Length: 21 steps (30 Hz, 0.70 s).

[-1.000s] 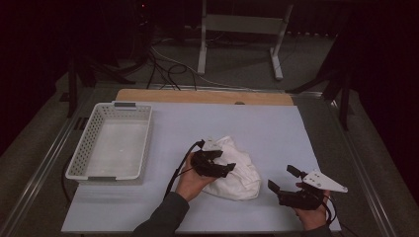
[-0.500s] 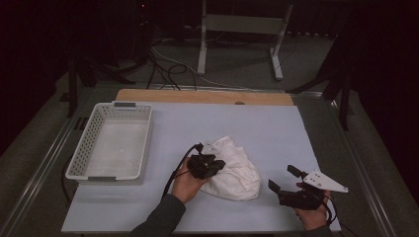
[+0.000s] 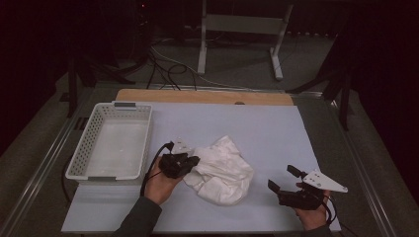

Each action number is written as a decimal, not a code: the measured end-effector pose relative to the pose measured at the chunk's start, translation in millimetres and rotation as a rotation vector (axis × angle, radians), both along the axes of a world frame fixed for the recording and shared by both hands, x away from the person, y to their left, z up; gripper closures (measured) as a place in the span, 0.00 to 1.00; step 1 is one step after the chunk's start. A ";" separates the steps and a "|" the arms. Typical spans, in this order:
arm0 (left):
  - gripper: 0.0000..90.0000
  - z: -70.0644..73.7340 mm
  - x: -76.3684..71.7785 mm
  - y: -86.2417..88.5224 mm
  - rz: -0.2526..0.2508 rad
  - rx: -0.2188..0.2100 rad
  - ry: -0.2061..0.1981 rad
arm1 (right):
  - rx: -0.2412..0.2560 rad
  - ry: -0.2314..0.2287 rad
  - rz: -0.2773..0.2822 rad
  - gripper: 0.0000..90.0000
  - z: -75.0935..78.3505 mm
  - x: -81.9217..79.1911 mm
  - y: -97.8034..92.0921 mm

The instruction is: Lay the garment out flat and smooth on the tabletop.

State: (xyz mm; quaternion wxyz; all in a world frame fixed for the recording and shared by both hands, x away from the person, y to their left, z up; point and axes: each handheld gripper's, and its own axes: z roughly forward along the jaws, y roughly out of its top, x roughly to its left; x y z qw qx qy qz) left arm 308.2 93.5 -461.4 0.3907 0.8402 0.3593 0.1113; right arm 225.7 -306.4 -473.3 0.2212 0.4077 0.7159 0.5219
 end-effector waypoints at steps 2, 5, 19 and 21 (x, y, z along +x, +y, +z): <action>0.96 -0.8 -1.3 7.7 0.023 0.015 0.003 | 0.001 0.001 0.000 0.08 -0.1 0.0 0.2; 0.96 0.4 -4.1 18.5 0.044 0.027 -0.004 | -0.001 -0.001 0.000 0.08 -0.2 0.1 0.4; 0.65 15.5 -8.9 39.1 0.156 -0.049 -0.040 | -0.002 -0.001 0.004 0.08 -0.5 0.8 2.1; 0.55 15.6 -8.2 28.2 0.135 -0.077 -0.046 | -0.001 0.001 0.004 0.08 -0.4 0.5 2.5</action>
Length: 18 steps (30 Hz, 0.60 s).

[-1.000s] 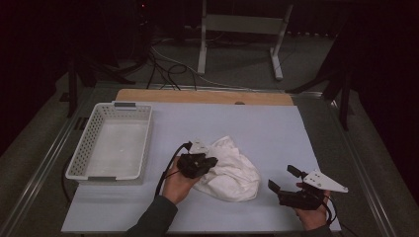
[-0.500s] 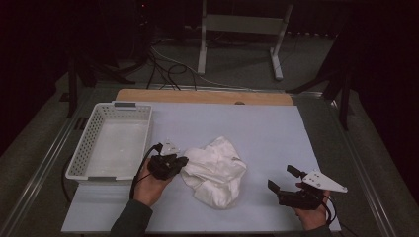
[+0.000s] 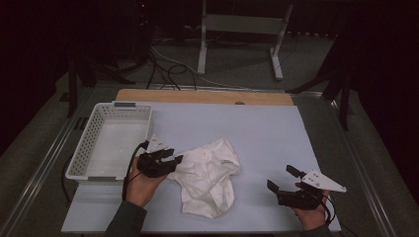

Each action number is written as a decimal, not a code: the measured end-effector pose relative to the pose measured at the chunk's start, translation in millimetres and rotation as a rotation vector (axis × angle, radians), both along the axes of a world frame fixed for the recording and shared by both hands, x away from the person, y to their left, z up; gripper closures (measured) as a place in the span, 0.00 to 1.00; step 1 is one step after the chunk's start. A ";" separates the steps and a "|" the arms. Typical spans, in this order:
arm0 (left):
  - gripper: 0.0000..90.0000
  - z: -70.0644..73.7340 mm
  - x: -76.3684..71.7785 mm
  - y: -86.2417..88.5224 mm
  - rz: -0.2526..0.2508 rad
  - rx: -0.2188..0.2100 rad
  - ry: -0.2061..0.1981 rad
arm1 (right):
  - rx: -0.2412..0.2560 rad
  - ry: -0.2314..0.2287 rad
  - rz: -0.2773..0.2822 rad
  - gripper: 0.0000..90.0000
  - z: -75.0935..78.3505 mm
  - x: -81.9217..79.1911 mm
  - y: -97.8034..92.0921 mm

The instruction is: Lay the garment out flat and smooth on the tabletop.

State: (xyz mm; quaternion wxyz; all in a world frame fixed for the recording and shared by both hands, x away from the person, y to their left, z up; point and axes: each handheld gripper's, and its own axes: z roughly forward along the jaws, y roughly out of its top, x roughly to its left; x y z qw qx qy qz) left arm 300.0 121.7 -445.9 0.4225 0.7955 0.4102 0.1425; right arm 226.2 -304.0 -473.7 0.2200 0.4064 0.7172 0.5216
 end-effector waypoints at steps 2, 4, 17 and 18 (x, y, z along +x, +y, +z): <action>0.47 -0.1 1.0 -12.9 -0.032 -0.030 -0.008 | -0.001 -0.001 0.000 0.08 0.1 -0.1 -0.2; 0.43 -0.2 1.4 -19.7 -0.045 -0.041 -0.013 | 0.000 -0.001 0.001 0.08 0.0 0.0 -0.5; 0.33 -11.8 4.1 -94.3 -0.159 -0.103 0.009 | 0.004 -0.001 -0.002 0.08 0.1 -0.2 -1.9; 0.33 -13.7 3.5 -97.7 -0.171 -0.106 0.015 | 0.004 -0.001 -0.001 0.08 0.1 -0.2 -1.9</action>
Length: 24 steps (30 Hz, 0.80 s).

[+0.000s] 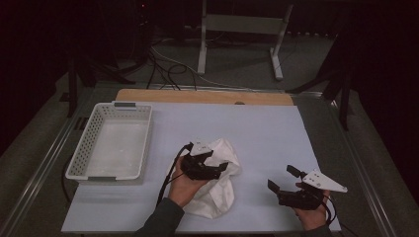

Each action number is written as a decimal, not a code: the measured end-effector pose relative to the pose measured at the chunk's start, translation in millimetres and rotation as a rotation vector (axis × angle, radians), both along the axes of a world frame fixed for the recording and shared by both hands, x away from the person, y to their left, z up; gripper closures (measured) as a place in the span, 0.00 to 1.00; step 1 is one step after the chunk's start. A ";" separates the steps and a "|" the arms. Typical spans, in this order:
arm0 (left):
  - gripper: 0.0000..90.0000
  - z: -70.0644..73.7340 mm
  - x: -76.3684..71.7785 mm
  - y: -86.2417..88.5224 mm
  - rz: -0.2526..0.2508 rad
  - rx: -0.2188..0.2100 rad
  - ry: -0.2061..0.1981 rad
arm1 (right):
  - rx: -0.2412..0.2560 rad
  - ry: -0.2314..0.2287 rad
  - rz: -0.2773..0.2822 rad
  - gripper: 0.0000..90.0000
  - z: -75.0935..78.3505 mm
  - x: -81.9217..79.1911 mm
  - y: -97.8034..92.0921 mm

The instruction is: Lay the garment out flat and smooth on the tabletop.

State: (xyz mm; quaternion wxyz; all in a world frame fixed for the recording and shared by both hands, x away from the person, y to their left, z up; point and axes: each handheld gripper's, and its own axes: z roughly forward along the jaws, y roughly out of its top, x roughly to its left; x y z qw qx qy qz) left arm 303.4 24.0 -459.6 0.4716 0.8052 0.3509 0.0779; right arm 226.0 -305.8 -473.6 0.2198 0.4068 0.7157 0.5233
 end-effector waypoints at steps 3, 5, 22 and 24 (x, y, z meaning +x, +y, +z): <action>0.32 -6.1 -3.4 -11.2 -0.033 0.024 0.006 | 0.002 0.003 -0.001 0.08 0.1 -0.2 0.3; 0.33 -10.0 -5.2 -17.9 -0.049 0.048 0.010 | 0.000 0.001 -0.001 0.08 0.1 -0.2 0.2; 0.98 -2.9 -9.6 10.1 -0.047 0.139 0.016 | 0.035 0.007 0.006 0.08 2.6 2.8 6.9; 0.98 2.9 -11.3 24.5 -0.018 0.127 0.010 | 0.031 0.011 0.009 0.08 3.4 5.0 10.4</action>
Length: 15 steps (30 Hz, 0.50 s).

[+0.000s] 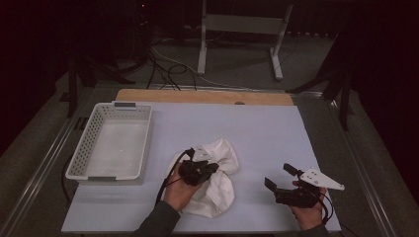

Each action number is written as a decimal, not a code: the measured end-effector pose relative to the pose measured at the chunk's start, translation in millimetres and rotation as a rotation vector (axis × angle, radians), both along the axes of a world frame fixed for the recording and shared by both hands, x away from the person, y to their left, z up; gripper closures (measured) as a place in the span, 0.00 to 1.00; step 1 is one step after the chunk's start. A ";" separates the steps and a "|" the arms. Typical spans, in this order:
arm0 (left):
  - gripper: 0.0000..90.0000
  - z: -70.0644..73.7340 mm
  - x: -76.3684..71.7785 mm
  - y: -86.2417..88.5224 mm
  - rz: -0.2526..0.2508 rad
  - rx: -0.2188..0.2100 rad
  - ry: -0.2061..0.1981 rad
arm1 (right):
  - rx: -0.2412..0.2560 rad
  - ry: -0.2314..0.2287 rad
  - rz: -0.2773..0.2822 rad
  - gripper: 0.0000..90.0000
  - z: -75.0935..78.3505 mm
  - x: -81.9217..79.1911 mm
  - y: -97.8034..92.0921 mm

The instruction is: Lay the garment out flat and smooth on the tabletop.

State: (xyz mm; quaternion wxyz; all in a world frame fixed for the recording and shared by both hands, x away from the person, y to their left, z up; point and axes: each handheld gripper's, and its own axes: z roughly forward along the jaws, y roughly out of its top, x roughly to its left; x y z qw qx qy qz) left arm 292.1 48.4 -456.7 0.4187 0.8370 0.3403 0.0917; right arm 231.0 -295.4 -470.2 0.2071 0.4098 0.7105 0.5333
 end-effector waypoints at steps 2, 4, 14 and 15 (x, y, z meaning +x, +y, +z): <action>0.98 6.7 -3.6 23.8 0.050 -0.023 -0.012 | -0.007 -0.006 0.015 0.08 1.7 3.6 6.9; 0.97 8.1 -5.0 31.4 0.069 -0.032 -0.014 | -0.003 -0.007 0.024 0.08 3.7 7.7 12.9; 0.97 15.4 -18.2 88.8 0.192 -0.067 -0.030 | -0.038 0.001 0.075 0.09 10.3 42.7 57.4; 0.97 16.8 -22.0 98.4 0.208 -0.072 -0.033 | -0.034 0.006 0.080 0.09 10.8 46.7 61.5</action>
